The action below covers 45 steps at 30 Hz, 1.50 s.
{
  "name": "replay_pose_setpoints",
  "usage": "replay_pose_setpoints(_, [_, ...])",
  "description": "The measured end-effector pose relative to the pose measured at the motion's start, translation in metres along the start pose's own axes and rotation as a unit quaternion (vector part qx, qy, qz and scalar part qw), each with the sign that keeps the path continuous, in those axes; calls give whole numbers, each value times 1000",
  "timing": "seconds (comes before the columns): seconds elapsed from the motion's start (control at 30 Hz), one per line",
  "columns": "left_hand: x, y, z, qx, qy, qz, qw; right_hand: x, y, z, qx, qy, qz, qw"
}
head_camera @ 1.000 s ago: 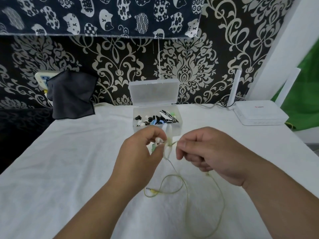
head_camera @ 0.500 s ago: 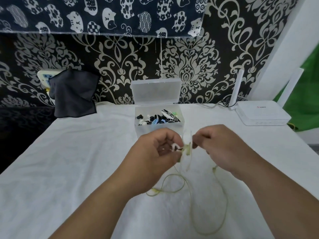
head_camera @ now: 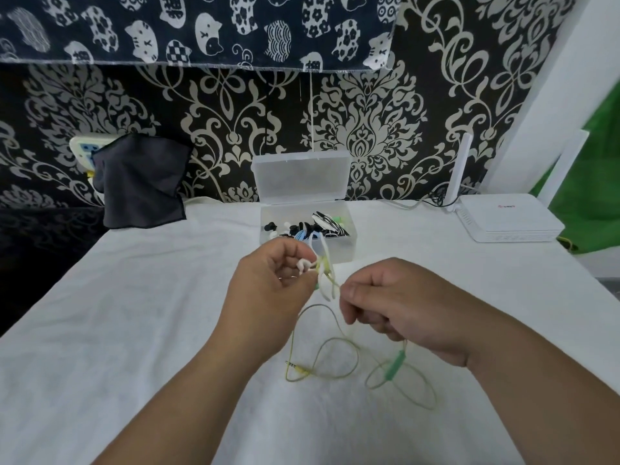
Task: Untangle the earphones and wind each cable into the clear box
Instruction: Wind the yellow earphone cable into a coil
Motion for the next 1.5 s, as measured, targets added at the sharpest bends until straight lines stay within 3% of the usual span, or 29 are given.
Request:
replay_pose_setpoints(0.13, [-3, 2, -4, -56, -26, 152, 986, 6, -4, -1, 30, 52, 61, 996])
replay_pose_setpoints(0.23, [-7, 5, -8, -68, -67, 182, 979, 15, -4, 0, 44, 131, 82, 987])
replay_pose_setpoints(0.3, [-9, 7, -9, -68, -101, 193, 974, 21, -4, -1, 49, 174, 28, 983])
replay_pose_setpoints(0.4, [-12, 11, -12, -62, -158, 194, 966, 27, -5, -3, 72, 229, -91, 966])
replay_pose_setpoints(0.53, [-14, 14, -14, -12, -209, 74, 975, 36, 2, -1, 63, 288, -79, 952])
replay_pose_setpoints(0.6, [-12, 15, -12, 6, -198, -32, 980, 35, 11, 3, 12, 267, -15, 964])
replay_pose_setpoints(0.7, [-9, 15, -8, 13, -143, -168, 975, 20, 18, 8, -49, 149, 39, 987])
replay_pose_setpoints(0.8, [-5, 9, -4, 22, -59, -179, 982, -1, 13, 7, -53, 46, 35, 997])
replay_pose_setpoints(1.0, [3, 4, -2, 17, 24, -39, 999, -9, 3, 4, -28, 12, -17, 999])
replay_pose_setpoints(1.13, [2, 6, -1, 1, 7, 23, 1000, -4, 1, 0, -14, 28, -53, 998])
replay_pose_setpoints(1.27, [-2, 8, -6, -82, -11, 184, 979, 1, -6, -5, 8, 31, -39, 999])
replay_pose_setpoints(1.37, [-10, 8, -10, -103, -65, 230, 966, 7, -8, -4, 32, 82, -94, 992])
replay_pose_setpoints(1.5, [-14, 9, -14, -84, -137, 254, 954, 21, -4, -2, 59, 209, -212, 953])
Point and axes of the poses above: each hand's wrist, its own z-axis towards the middle knuckle, its own x-axis out of the back of the hand, y = z × x, the point moved 3 cm from there along z, towards the middle knuckle, and after that the axes turned 5 degrees about -z, right-handed, at the moved point
